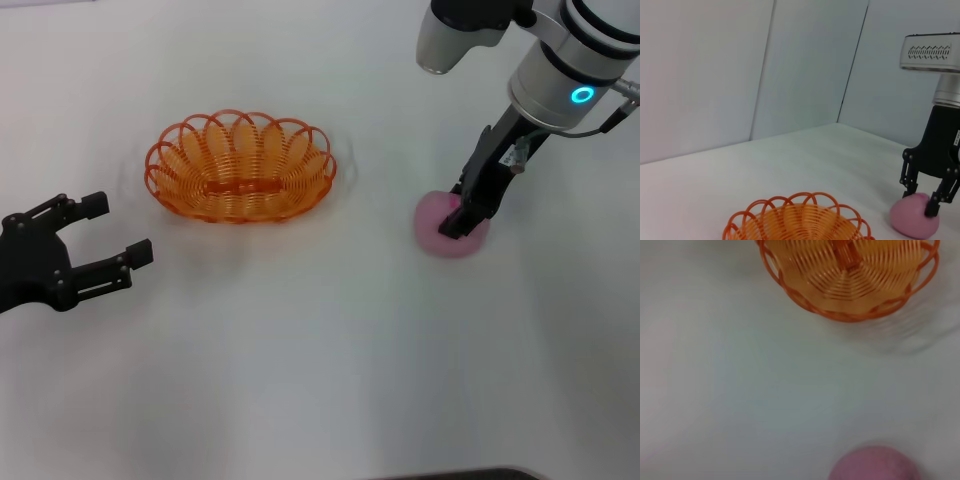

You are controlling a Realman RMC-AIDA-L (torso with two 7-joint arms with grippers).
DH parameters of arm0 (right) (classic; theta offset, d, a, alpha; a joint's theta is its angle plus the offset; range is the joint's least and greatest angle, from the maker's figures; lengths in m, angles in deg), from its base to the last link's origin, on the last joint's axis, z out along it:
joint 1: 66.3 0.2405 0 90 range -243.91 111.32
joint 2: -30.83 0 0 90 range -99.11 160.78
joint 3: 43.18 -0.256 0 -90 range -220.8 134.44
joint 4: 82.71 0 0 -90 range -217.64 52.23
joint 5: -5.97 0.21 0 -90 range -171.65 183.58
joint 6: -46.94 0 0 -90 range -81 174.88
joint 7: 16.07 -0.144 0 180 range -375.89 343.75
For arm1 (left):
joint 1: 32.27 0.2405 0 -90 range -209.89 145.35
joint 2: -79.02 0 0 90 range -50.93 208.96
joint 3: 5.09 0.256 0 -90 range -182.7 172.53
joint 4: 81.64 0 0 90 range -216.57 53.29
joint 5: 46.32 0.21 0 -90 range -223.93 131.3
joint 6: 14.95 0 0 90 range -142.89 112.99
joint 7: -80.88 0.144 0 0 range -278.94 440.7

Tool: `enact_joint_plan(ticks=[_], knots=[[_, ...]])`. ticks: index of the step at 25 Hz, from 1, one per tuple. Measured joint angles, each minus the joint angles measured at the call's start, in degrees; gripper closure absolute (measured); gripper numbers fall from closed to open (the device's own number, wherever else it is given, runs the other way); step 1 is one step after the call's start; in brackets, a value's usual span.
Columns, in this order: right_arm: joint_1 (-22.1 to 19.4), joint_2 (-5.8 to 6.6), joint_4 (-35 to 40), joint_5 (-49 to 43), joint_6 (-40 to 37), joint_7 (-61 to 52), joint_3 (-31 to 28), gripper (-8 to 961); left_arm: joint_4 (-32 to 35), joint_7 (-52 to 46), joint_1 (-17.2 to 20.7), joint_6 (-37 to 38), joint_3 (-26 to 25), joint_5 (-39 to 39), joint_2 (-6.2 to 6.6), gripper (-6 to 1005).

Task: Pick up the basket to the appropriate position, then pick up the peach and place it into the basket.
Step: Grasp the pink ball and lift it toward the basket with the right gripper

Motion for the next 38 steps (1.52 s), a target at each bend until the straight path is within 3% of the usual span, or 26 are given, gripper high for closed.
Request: enact_joint_plan(ticks=[14,19,30,38], knots=[[0.1,0.12,0.2,0.0,0.0,0.0,0.1,709,0.0,-0.1,0.0,0.0,-0.1,0.0,0.0,112],[0.4,0.21,0.2,0.0,-0.1,0.0,0.1,765,0.0,-0.2,0.0,0.0,-0.1,0.0,0.0,111],[0.8,0.36,1.4,0.0,-1.0,0.1,-0.1,776,0.0,-0.3,-0.2,0.1,-0.1,0.0,0.0,112],[2.6,0.27,10.9,1.6,-7.7,-0.4,-0.6,775,0.0,-0.4,-0.2,0.6,-0.1,0.0,0.0,111]])
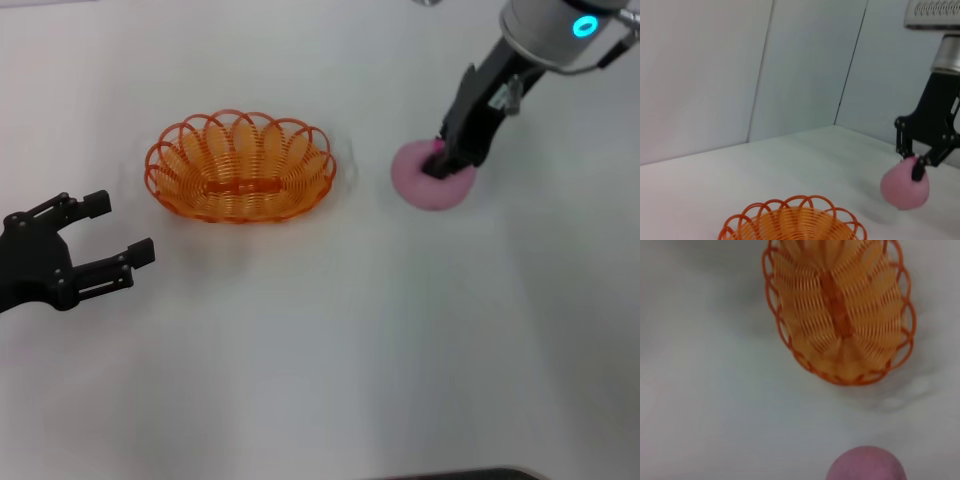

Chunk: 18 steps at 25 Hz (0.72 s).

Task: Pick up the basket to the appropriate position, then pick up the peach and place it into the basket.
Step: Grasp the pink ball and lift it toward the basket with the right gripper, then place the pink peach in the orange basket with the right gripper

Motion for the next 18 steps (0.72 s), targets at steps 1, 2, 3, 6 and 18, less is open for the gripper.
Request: enact_joint_plan(ticks=[1,2,3,6,18], knots=[[0.5,-0.09,0.8,-0.1,-0.5,0.0,0.0,775,0.0,0.0,0.0,0.0,0.0,0.0,0.0,111],[1.2,-0.21,1.9,-0.2,-1.2,0.0,-0.1,775,0.0,0.0,0.0,0.0,0.0,0.0,0.0,111],[1.8,-0.29,2.6,-0.4,-1.4,0.0,-0.2,775,0.0,0.0,0.0,0.1,0.0,0.0,0.0,112],[3.4,-0.51,4.0,-0.6,-2.4,0.0,-0.5,775,0.0,-0.1,0.0,0.2,0.0,0.0,0.0,112],[4.3,-0.76,3.9,1.9,0.6,0.3,0.4,774,-0.1,-0.1,0.2,0.5,0.0,0.0,-0.09,111]])
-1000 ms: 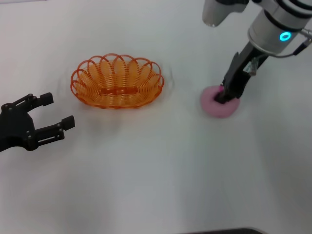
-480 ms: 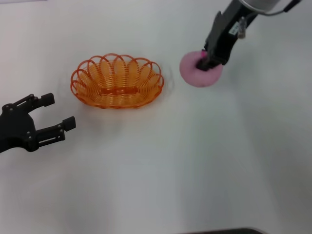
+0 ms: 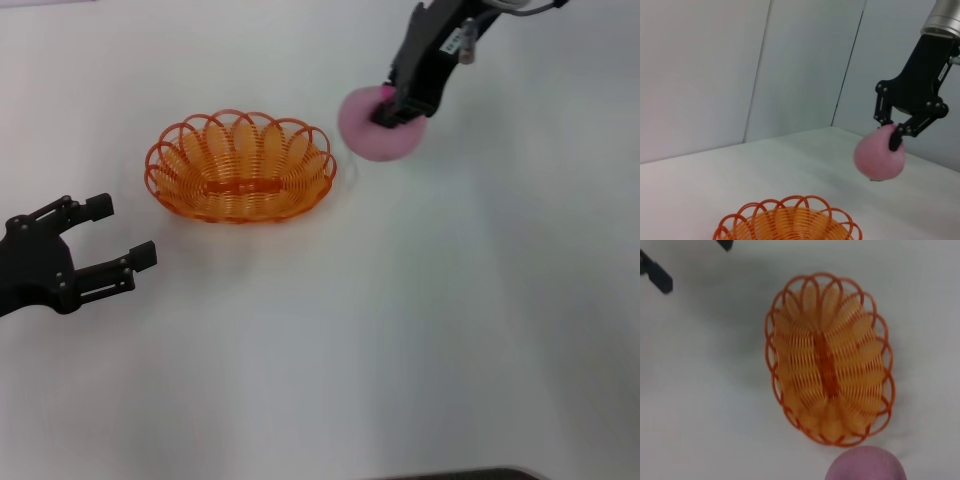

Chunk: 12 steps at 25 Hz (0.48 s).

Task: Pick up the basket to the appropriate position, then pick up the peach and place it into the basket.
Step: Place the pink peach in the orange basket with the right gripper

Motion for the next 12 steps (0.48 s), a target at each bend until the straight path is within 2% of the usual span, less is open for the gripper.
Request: enact_joint_plan(ticks=[4,12], knots=[[-0.4,0.05,-2.5,4.2,5.0,0.5,1.9,774,-0.1,0.0,0.1,0.1,0.0,0.0,-0.09,111],[-0.5,0.13,-12.5,15.9,20.0,5.5,8.0,774,-0.2,0.0,0.2,0.2,0.0,-0.1,-0.18,111]])
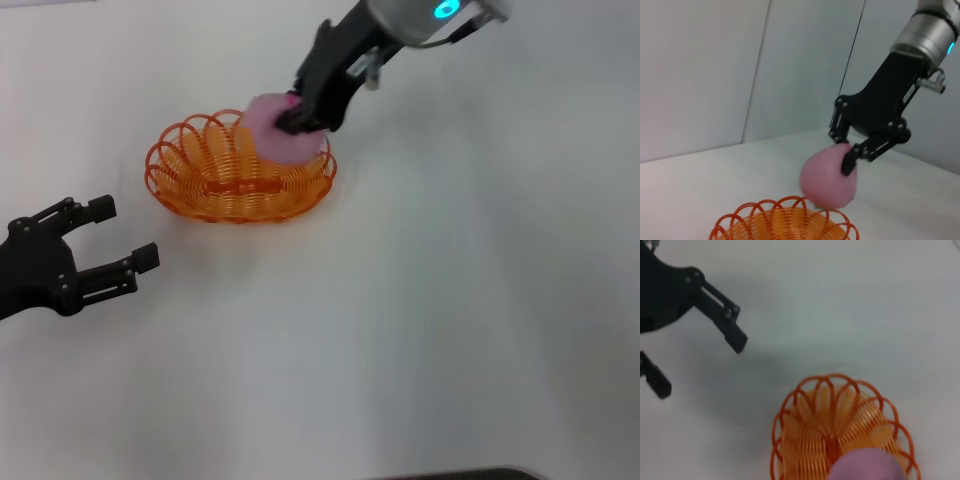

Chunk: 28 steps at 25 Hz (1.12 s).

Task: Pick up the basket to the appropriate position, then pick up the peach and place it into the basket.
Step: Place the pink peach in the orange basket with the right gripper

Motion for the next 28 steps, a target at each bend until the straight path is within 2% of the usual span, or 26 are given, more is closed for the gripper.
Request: enact_joint_plan(ticks=[3,7,13,21,28], knots=[[-1.1,-0.09,-4.2,6.0,6.2,3.7,2.8,774,-0.5,0.0,0.0,0.0,0.0,0.0,0.06,112],[-4.6,-0.16,-7.6,15.6,14.7,9.7,7.0,773,-0.7,0.0,-0.1,-0.1,0.0,0.0,0.09,112],[-7.3,-0.2,-12.6,27.0,20.7,18.6,10.5,773,-0.7,0.0,-0.1,-0.2,0.0,0.0,0.09,111],[-7.7,-0.29,-15.1,30.3,22.4,20.7,11.2,772,-0.8,0.0,-0.4,-0.4,0.0,0.0,0.26,112],[-7.7,-0.35,-15.5,31.5,23.0,21.1,11.6,666,-0.8,0.0,-0.5,-0.6,0.0,0.0,0.21,112]])
